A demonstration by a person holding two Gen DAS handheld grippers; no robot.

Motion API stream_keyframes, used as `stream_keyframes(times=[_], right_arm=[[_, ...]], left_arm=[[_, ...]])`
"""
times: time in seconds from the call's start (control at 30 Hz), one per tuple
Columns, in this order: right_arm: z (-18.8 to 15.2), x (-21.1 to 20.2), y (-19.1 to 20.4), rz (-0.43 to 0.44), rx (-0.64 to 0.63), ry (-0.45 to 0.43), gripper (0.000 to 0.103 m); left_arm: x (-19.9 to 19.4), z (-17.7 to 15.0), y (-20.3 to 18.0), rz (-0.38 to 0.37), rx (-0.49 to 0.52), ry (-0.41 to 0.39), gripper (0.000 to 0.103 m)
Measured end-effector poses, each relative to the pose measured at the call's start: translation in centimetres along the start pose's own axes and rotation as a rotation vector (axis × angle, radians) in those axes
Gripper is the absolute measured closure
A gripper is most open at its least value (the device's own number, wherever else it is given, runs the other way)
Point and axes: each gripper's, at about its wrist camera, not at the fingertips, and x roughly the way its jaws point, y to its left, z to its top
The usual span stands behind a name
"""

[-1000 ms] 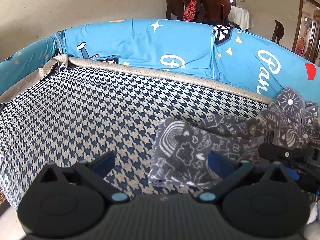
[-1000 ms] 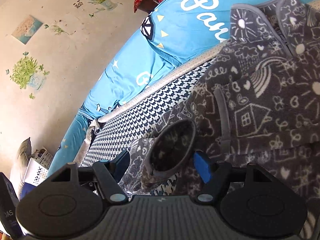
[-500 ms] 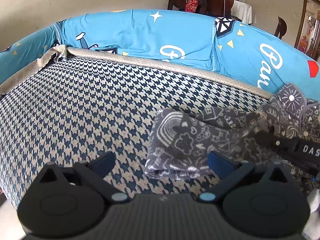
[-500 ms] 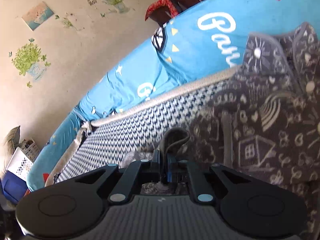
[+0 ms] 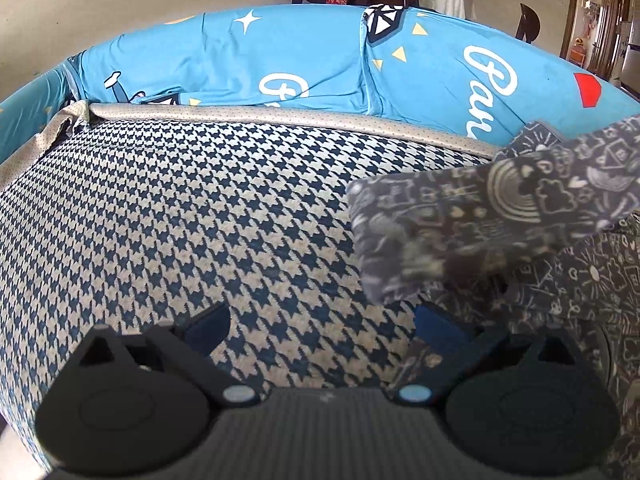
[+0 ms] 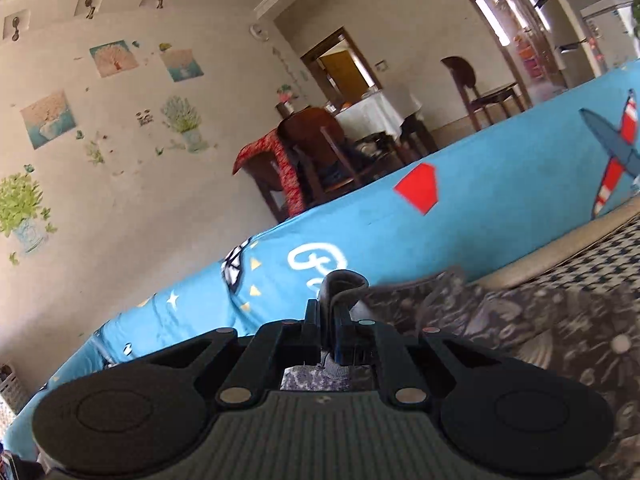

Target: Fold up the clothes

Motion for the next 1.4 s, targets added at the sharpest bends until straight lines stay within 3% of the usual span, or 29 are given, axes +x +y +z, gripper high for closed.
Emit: stream_keyframes(times=[0.07,0.23,0.33,0.5,0.77,1.07,1.23,1.4], right_arm=[[0.6,-0.7,-1.7,-0.072,0.002,-0.021,0.094],[0.4,-1.4,-5.2,-0.203,0.045,0.028,0.086],[0.2,-1.9,-5.8,-0.206,0.027,0.054,0.072],[-0.1,-2.5,-6.7,-0.209,-0.003,0.097,0.066],[-1.4,-1.1,-6.7,-0.173,-0.001,0.196,0.065],[-3.6,0.7,-3.7,-0.078,-0.040,0.273,0.064],[-5.6,2.1,-1.1,0.003,-0.069,0.328,0.064],[-8.2,2.7,2.1,0.111,-0.166,0.398,0.064]], left_arm=[[0.2,-0.1,-0.6,-0.005,0.004,0.006,0.000],[0.6,-0.1,-1.9,-0.007,0.015,0.011,0.000],[0.7,0.0,-2.6,-0.004,0.017,0.007,0.000],[1.5,0.0,-3.4,0.010,0.019,0.021,0.000],[1.9,0.3,-2.8,0.040,-0.028,0.032,0.000],[1.6,1.0,0.0,0.057,-0.118,0.011,0.000],[2.1,2.1,1.1,0.045,-0.165,-0.002,0.000],[4.2,3.8,1.9,0.011,-0.175,0.045,0.000]])
